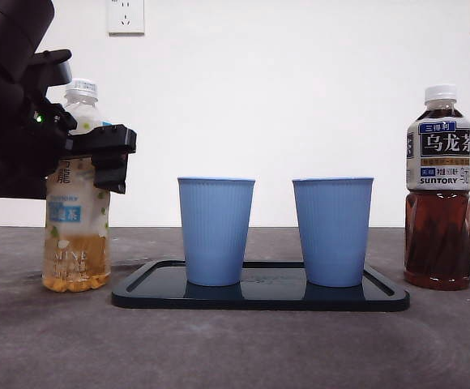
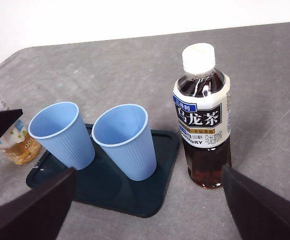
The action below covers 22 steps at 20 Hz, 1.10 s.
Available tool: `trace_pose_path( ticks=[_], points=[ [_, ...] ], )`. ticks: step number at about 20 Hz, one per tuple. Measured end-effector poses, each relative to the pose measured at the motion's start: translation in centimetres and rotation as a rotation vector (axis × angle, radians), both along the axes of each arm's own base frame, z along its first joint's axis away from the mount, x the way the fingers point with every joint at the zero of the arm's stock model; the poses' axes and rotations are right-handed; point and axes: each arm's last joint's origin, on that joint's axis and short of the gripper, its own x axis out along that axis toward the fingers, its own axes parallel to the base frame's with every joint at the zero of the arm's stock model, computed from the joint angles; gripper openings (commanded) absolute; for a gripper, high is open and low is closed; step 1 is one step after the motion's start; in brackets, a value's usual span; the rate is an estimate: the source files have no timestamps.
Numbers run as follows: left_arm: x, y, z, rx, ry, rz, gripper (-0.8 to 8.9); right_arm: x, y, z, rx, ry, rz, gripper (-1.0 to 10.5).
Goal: Pour the drink into the cup
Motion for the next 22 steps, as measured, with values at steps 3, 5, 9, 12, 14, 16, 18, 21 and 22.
trace_pose_path(
  ticks=[3,5,9,12,14,16,18,21,22],
  points=[
    [-0.5,0.2,0.5,0.003,0.016,0.0,4.69,0.0,0.0,0.0,0.0,0.0,0.0,4.6],
    [-1.0,0.4,1.0,0.001,0.025,0.0,4.69,0.0,0.0,0.0,0.0,0.0,0.0,4.6],
    [-2.6,0.9,2.6,-0.003,0.051,-0.005,4.69,0.0,0.0,0.0,0.0,0.001,0.0,4.6],
    [-4.3,1.5,3.9,-0.011,0.072,-0.009,4.68,0.0,0.0,0.0,0.0,0.004,0.001,4.6],
    [-5.6,2.0,4.7,-0.026,0.094,-0.026,4.68,-0.1,0.0,-0.2,-0.001,0.018,0.007,4.6],
    [-7.2,2.5,5.4,-0.054,0.128,-0.064,4.68,-0.1,0.1,-0.3,0.005,0.034,0.033,4.6],
    [-8.6,3.0,5.9,-0.082,0.166,-0.119,4.68,-0.2,0.2,-0.3,0.018,0.045,0.076,4.6],
    [-10.8,3.6,6.6,-0.135,0.21,-0.217,4.68,-0.4,0.4,-0.5,0.043,0.07,0.155,4.6],
    [-11.5,3.9,6.9,-0.16,0.216,-0.259,4.68,-0.5,0.4,-0.6,0.05,0.081,0.176,4.6]
  ],
)
